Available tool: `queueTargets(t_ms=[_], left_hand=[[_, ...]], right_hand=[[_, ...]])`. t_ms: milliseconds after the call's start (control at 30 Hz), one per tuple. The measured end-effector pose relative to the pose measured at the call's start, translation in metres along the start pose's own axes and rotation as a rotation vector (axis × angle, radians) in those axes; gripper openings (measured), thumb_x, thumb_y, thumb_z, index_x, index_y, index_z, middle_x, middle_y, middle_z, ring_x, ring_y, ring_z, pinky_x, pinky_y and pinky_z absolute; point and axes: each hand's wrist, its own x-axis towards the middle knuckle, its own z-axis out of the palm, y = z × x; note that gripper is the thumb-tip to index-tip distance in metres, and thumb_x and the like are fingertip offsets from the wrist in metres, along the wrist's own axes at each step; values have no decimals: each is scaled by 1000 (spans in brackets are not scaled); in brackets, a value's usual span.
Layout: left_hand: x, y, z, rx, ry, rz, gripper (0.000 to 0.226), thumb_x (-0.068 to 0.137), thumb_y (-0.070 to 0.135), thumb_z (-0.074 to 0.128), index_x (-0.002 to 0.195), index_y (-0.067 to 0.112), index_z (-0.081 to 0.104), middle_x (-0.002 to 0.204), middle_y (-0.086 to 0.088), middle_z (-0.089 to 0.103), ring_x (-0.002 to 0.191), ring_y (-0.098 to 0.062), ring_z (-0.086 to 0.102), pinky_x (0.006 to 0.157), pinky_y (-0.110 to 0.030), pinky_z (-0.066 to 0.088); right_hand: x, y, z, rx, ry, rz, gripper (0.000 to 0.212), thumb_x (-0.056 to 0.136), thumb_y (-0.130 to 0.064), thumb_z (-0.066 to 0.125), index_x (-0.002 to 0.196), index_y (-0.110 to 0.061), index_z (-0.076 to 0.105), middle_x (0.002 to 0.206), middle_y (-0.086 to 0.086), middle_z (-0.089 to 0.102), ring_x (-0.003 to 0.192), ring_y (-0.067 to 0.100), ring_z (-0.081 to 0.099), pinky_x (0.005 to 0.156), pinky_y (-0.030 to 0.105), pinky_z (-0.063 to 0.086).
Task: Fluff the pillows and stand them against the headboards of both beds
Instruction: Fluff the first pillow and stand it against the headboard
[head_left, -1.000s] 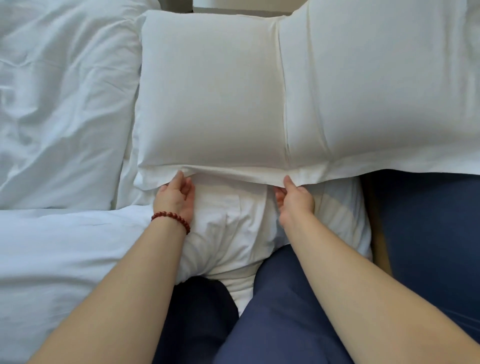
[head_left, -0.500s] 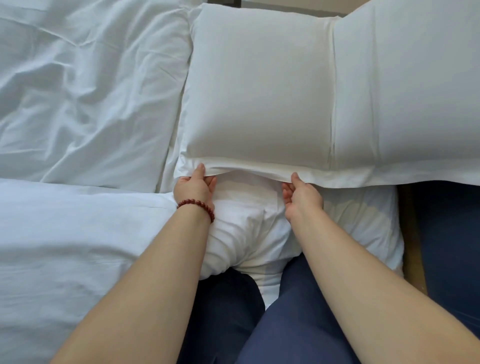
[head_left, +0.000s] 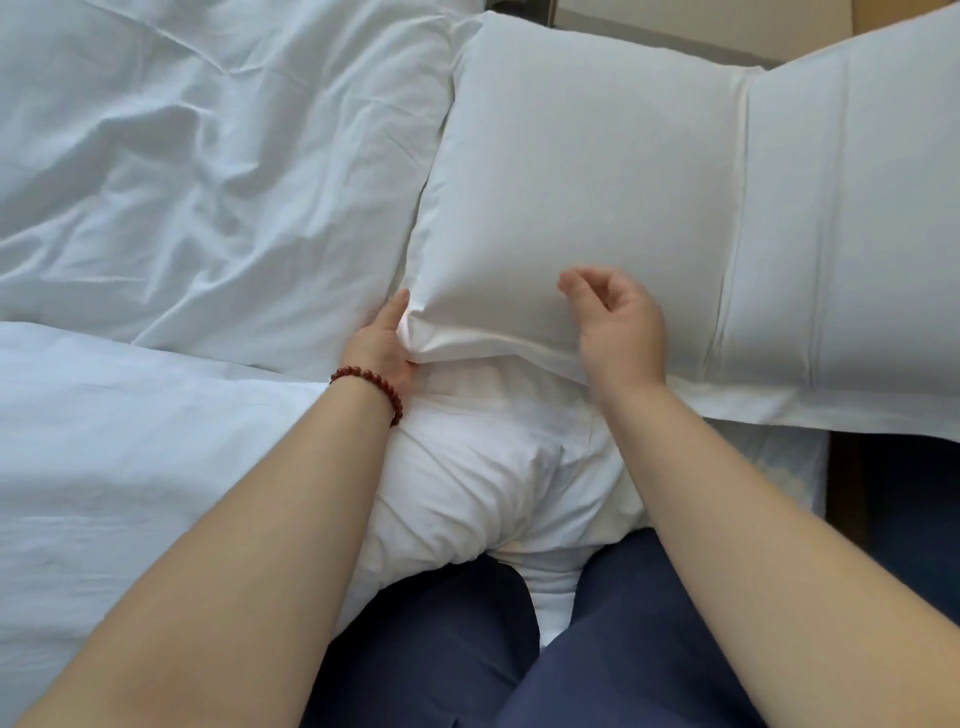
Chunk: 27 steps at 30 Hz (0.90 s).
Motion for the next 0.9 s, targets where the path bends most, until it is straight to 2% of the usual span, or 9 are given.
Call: queueTargets(t_ms=[100, 200, 300, 400, 500, 600, 700, 800, 900], left_hand=[[5, 14, -1, 166, -99, -38, 22, 91, 17, 67, 111, 9, 67, 107, -11, 73, 100, -28, 70, 86, -42, 56], [5, 22, -8, 410, 128, 207, 9, 83, 23, 76, 85, 15, 73, 77, 1, 74, 72, -15, 69, 66, -29, 58], [-1, 17, -11, 476, 187, 357, 14, 83, 30, 74, 79, 17, 72, 71, 5, 70, 64, -10, 63, 61, -24, 53], [3, 26, 1, 643, 23, 305, 12, 87, 30, 70, 90, 19, 72, 85, 2, 75, 78, -13, 70, 72, -29, 57], [17, 55, 17, 696, -53, 278, 13, 84, 27, 75, 91, 17, 74, 90, -5, 76, 81, -19, 73, 72, -31, 58], [27, 72, 14, 774, 4, 303, 15, 80, 28, 78, 71, 19, 71, 73, 1, 74, 67, -16, 69, 64, -27, 57], [24, 60, 5, 741, 140, 377, 17, 83, 33, 74, 72, 21, 71, 66, 9, 69, 62, -6, 63, 66, -27, 57], [14, 44, 19, 640, 168, 415, 8, 90, 30, 65, 89, 25, 72, 78, 14, 71, 79, -5, 66, 70, -21, 53], [6, 48, 45, 727, 138, 530, 24, 95, 30, 58, 117, 27, 62, 118, 10, 64, 112, -8, 59, 95, -26, 48]], right_hand=[[35, -15, 19, -201, -54, -192, 18, 87, -33, 70, 101, -22, 69, 97, -10, 69, 92, 6, 63, 86, 22, 49], [71, -16, 24, -560, -88, -380, 40, 90, -36, 65, 123, -14, 63, 130, 6, 60, 124, 23, 50, 107, 28, 33], [88, -8, 17, -803, -105, -409, 54, 96, -39, 55, 143, -13, 46, 155, 8, 35, 145, 24, 26, 117, 28, 13], [88, 3, 17, -860, -116, -418, 57, 98, -42, 48, 149, -19, 36, 160, 3, 24, 149, 22, 15, 118, 30, 7], [88, 5, 17, -864, -129, -415, 57, 98, -43, 47, 149, -21, 35, 160, 1, 23, 149, 20, 13, 118, 31, 7], [90, 2, 16, -851, -130, -408, 57, 98, -42, 49, 149, -21, 36, 160, 2, 24, 149, 19, 14, 118, 29, 6], [88, -1, 16, -824, -146, -415, 56, 97, -40, 52, 148, -19, 38, 159, 3, 25, 149, 20, 15, 118, 27, 6], [89, -2, 12, -831, -141, -409, 55, 97, -40, 52, 146, -19, 41, 158, 2, 28, 147, 20, 20, 117, 28, 9], [98, -8, 3, -885, -110, -438, 51, 97, -42, 50, 143, -22, 46, 154, 1, 38, 142, 23, 31, 114, 34, 19]])
